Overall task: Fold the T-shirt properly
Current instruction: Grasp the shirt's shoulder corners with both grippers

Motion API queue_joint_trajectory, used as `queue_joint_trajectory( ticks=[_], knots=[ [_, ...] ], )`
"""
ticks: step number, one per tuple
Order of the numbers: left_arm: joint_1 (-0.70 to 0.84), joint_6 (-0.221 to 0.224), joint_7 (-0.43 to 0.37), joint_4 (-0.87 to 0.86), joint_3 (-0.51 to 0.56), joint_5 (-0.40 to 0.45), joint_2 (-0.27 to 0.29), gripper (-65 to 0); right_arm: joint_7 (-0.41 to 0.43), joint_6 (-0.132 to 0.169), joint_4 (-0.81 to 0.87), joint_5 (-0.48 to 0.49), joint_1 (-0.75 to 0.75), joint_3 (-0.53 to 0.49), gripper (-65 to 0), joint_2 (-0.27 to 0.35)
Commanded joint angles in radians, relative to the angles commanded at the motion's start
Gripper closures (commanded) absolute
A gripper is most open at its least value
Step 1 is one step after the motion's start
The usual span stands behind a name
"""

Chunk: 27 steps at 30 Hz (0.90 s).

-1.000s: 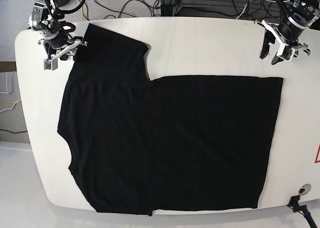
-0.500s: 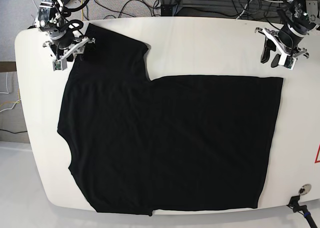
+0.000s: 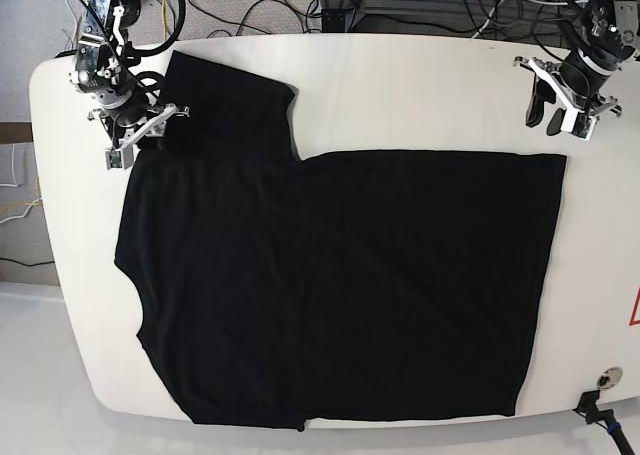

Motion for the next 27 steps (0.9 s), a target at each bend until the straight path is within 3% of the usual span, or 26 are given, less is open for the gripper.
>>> queue_joint_trajectory(
  ticks=[1,2,5,11,12,13,15,20,27],
  knots=[
    [-0.001,-0.003,0.002,-0.005,0.000,0.003,-0.006,-20.6,-0.011,0.006,0.013,-0.003,-0.007,-0.003,-2.2,-0.001],
    [-0.006,-0.001,0.005,-0.012,0.000,0.010,-0.012,-20.2,-0.021,0.015,0.029,-0.007,-0.015,-0.004,0.0,-0.002],
    [-0.030,-0.002,-0.002,-0.072,-0.015,0.027,-0.047,-19.5,-0.032,0.038,0.090,-0.019,-0.036,0.004,0.0,-0.005],
    [-0.119,-0.006,-0.019,-0.250,-0.028,0.076,-0.124,-22.1,-0.043,0.047,0.179,-0.034,-0.081,0.004,0.0,-0.006],
    [-0.087,0.021,-0.002,-0.141,-0.023,0.048,-0.088,-20.0,-0.055,0.024,0.111,-0.025,-0.056,0.006,0.0,-0.009],
    [-0.117,0.018,0.004,-0.162,-0.023,0.026,-0.093,-20.0,-0.056,0.026,0.111,-0.026,-0.055,0.007,0.0,-0.011],
    [-0.180,0.004,0.020,-0.225,-0.019,-0.016,-0.100,-20.0,-0.056,0.027,0.105,-0.027,-0.055,0.005,0.0,-0.010],
    [-0.364,-0.078,0.051,-0.459,-0.016,-0.077,-0.134,-20.3,-0.052,0.028,0.098,-0.029,-0.055,0.004,0.0,-0.011],
    [-0.566,-0.109,0.059,-0.703,0.071,-0.079,-0.194,-20.5,-0.048,0.031,0.096,-0.029,-0.055,0.005,0.0,-0.011]
  ],
)
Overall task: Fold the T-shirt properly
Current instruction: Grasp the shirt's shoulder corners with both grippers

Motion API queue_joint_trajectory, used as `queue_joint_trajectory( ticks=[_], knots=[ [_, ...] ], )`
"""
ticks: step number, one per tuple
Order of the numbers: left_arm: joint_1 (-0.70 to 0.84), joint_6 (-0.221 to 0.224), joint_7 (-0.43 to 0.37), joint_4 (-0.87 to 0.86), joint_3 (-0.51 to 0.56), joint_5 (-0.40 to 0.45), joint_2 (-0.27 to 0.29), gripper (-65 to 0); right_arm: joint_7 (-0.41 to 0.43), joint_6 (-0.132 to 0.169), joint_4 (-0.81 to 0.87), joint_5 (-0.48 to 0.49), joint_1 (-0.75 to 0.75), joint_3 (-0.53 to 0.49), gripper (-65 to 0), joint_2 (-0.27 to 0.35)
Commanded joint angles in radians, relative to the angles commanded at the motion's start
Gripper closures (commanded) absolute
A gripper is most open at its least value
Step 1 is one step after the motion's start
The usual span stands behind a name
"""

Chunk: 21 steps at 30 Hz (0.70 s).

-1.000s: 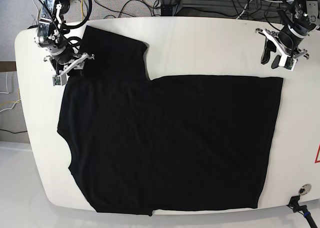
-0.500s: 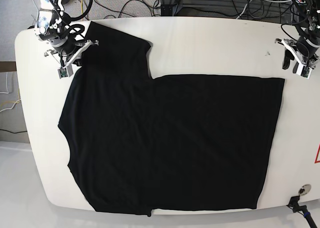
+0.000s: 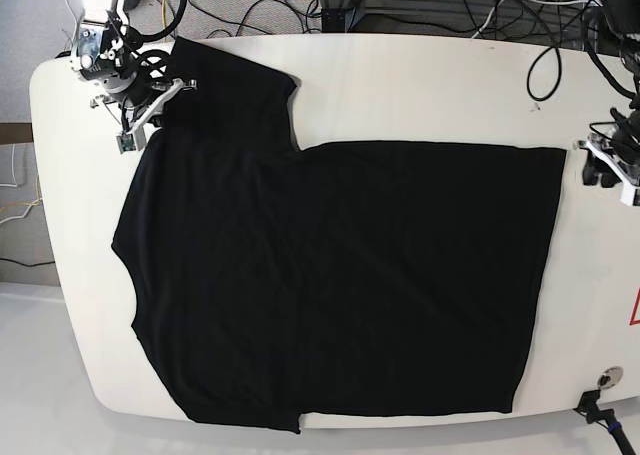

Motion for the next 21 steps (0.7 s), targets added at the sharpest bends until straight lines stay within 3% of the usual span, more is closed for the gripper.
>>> queue_joint_trajectory(
  ticks=[6,14,15,19,21],
  knots=[
    [-0.038,-0.002,-0.030,-0.096,0.070,0.021,0.002,-21.2,0.002,0.002,0.000,-0.004,-0.005,0.004,0.0,0.001],
    [-0.035,0.001,-0.028,-0.091,0.094,0.032,0.010,-19.1,0.005,-0.001,0.003,-0.001,-0.004,-0.002,0.0,0.001],
    [-0.023,0.009,-0.003,-0.082,0.077,0.013,0.003,-21.0,-0.038,0.001,-0.015,-0.026,-0.004,-0.002,0.0,0.001],
    [-0.020,0.059,0.045,-0.021,0.115,-0.011,0.002,-22.5,-0.038,0.000,-0.014,-0.020,-0.005,0.003,0.0,0.002],
    [-0.021,0.060,0.073,-0.025,0.137,-0.018,0.000,-23.0,-0.038,0.001,-0.014,-0.018,-0.003,0.003,0.0,0.000]
  ],
)
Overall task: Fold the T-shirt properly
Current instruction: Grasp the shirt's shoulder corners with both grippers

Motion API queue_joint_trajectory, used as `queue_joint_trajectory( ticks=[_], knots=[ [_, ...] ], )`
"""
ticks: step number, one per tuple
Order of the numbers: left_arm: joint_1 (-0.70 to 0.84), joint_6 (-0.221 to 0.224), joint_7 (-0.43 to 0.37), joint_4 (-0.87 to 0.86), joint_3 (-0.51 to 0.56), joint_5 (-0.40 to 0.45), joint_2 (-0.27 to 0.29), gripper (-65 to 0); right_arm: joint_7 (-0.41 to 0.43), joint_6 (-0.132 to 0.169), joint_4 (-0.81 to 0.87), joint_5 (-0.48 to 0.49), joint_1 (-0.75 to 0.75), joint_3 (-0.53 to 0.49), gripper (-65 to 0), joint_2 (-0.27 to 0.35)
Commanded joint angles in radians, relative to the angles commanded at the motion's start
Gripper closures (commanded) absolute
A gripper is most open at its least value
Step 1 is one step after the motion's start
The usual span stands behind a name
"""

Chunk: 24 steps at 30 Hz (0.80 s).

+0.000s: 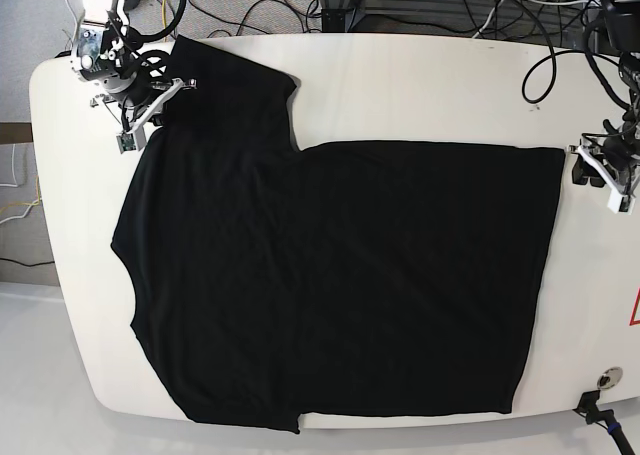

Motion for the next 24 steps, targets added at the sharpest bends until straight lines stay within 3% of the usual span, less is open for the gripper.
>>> queue_joint_trajectory(
  ticks=[12,18,19,23,24],
  knots=[
    [-0.008,-0.020,0.031,-0.012,0.110,-0.006,0.013,-22.2,0.004,0.004,-0.002,-0.003,0.001,0.000,0.0,0.004],
    [-0.004,-0.064,0.037,0.003,0.095,-0.061,0.038,-21.3,0.007,0.001,-0.002,0.001,0.001,-0.003,0.0,0.004],
    [-0.002,-0.068,0.032,0.005,0.089,-0.068,0.042,-19.2,0.008,0.003,-0.002,0.005,0.001,-0.003,0.0,0.004],
    [0.000,-0.062,0.026,0.006,0.101,-0.067,0.047,-0.4,0.008,0.010,0.001,0.010,-0.004,-0.004,0.0,0.005],
    [-0.006,-0.047,-0.021,0.003,0.095,-0.049,0.039,-23.5,-0.003,-0.009,-0.009,0.001,0.002,-0.007,0.0,0.002]
  ],
)
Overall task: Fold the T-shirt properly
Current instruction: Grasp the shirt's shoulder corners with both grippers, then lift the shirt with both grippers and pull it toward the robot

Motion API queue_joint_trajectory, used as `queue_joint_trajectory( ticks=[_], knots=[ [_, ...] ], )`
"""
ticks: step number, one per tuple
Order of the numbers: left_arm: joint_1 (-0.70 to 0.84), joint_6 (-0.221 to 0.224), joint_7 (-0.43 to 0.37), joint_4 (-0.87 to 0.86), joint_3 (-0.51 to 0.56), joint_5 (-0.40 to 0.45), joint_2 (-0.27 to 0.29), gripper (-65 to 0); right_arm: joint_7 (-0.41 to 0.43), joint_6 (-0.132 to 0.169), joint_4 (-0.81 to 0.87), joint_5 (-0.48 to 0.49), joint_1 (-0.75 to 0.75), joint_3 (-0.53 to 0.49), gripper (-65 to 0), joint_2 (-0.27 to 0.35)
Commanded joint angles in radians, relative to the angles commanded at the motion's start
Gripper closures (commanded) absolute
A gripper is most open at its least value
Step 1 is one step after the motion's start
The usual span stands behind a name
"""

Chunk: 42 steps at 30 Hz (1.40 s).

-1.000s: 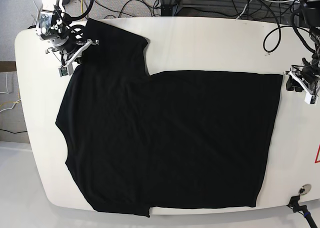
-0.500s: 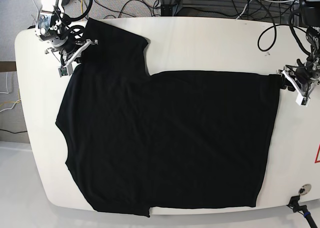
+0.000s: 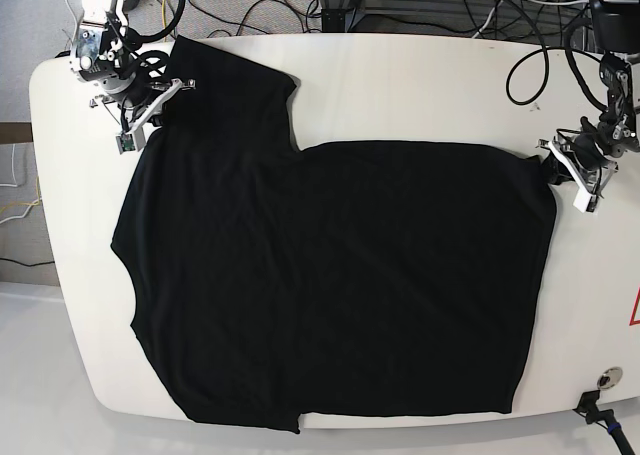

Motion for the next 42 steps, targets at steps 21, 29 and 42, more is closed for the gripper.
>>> queue_joint_trajectory(
  ticks=[21,29,42],
  knots=[
    [0.013,-0.091,0.086,0.083,-0.193,-0.109,0.043,-28.5,0.005,0.001,0.000,0.007,0.000,0.000,0.0,-0.001],
    [0.006,-0.038,0.093,0.086,-0.165,-0.093,0.062,-3.2,-0.028,0.000,-0.004,0.000,0.006,-0.005,0.0,0.000],
    [0.107,-0.094,0.071,0.179,-0.188,-0.107,-0.006,-20.2,0.001,0.004,0.004,-0.003,0.005,0.005,0.0,0.000]
  ],
)
